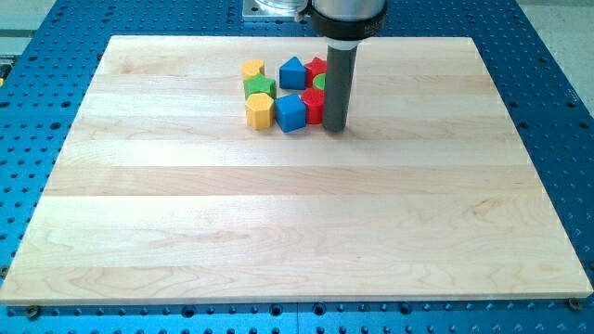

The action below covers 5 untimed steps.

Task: Place the arm above the red star

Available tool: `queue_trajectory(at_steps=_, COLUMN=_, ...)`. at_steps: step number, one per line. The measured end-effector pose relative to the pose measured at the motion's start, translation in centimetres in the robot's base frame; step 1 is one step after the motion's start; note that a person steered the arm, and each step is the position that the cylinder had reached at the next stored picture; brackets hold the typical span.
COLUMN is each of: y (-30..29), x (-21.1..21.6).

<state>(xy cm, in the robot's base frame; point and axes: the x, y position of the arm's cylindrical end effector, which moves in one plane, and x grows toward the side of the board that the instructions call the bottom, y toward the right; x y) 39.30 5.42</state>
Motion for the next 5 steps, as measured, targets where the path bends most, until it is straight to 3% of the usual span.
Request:
queue_trajectory(at_steps=1, y=3.3, x=-0.6)
queue_trajectory(at_steps=2, y=5.4, x=-5.9)
queue_trajectory(at_steps=5, y=6.7, x=-6.9)
